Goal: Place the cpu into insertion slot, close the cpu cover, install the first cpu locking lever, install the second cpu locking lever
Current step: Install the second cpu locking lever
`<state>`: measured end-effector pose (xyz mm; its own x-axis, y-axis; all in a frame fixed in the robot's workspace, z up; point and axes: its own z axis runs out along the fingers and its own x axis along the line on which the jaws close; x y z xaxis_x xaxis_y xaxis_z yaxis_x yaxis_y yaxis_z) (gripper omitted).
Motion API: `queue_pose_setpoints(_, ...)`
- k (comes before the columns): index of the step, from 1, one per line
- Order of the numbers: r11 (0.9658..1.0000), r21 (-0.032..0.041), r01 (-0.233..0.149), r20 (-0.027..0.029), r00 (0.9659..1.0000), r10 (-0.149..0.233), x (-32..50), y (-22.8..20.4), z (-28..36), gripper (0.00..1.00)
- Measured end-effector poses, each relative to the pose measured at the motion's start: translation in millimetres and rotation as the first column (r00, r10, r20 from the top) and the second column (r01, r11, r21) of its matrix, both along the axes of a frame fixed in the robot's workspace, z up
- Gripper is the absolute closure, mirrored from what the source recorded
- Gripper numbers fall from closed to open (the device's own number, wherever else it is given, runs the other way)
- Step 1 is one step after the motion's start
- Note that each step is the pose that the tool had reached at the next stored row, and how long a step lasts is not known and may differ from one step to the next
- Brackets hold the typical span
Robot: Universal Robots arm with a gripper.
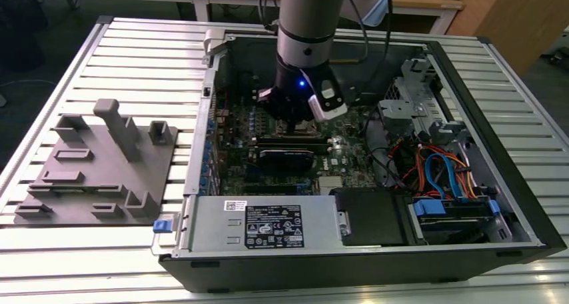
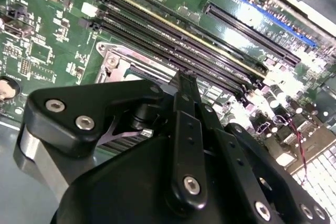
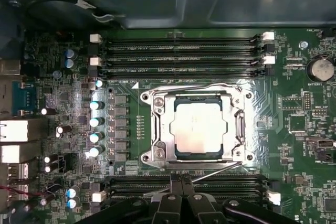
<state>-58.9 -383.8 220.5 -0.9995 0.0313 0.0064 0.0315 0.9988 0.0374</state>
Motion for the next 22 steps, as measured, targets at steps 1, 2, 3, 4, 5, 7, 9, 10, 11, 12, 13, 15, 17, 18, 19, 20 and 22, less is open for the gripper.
queue_pose_setpoints(1, 1.0000, 0.0019, 0.000, -0.0009, 1.0000, 0.000, 0.0, -0.6, -0.5, 0.89)
queue_pose_setpoints(2, 1.0000, 0.0052, 0.000, -0.0017, 1.0000, 0.000, -0.1, -1.3, -0.9, 0.89)
queue_pose_setpoints(3, 1.0000, 0.0089, 0.000, -0.0026, 1.0000, 0.000, -0.2, -2.1, -1.3, 0.89)
queue_pose_setpoints(4, 0.9999, 0.0120, 0.000, -0.0036, 1.0000, 0.000, -0.3, -3.0, -1.8, 0.89)
queue_pose_setpoints(5, 0.9999, 0.0144, 0.000, -0.0046, 1.0000, 0.000, -0.5, -4.0, -2.2, 0.89)
queue_pose_setpoints(7, 0.9998, 0.0192, 0.000, -0.0058, 1.0000, 0.000, -1.0, -5.8, -2.9, 0.89)
queue_pose_setpoints(9, 0.9997, 0.0253, 0.000, -0.0066, 1.0000, 0.000, -1.9, -7.2, -3.6, 0.89)
queue_pose_setpoints(10, 0.9996, 0.0288, 0.000, -0.0069, 1.0000, 0.000, -2.5, -7.8, -4.0, 0.89)
queue_pose_setpoints(11, 0.9995, 0.0321, -0.001, -0.0073, 1.0000, 0.001, -3.5, -8.0, -4.4, 0.89)
queue_pose_setpoints(12, 0.9994, 0.0349, -0.001, -0.0076, 1.0000, 0.001, -4.6, -8.3, -4.8, 0.89)
queue_pose_setpoints(13, 0.9993, 0.0377, -0.001, -0.0079, 1.0000, 0.002, -5.9, -8.5, -5.3, 0.89)
queue_pose_setpoints(15, 0.9990, 0.0436, -0.002, -0.0082, 1.0000, 0.003, -8.5, -9.4, -6.3, 0.89)
queue_pose_setpoints(17, 0.9987, 0.0505, -0.003, -0.0086, 1.0000, 0.003, -10.5, -10.4, -7.1, 0.89)
queue_pose_setpoints(18, 0.9985, 0.0540, -0.003, -0.0089, 1.0000, 0.004, -10.9, -11.0, -7.5, 0.89)
queue_pose_setpoints(19, 0.9983, 0.0580, -0.003, -0.0090, 1.0000, 0.004, -11.2, -11.6, -7.7, 0.89)
queue_pose_setpoints(20, 0.9979, 0.0641, -0.003, -0.0090, 1.0000, 0.004, -11.2, -11.9, -7.8, 0.89)
queue_pose_setpoints(22, 0.9974, 0.0724, -0.003, -0.0090, 1.0000, 0.004, -11.3, -12.1, -7.8, 0.89)
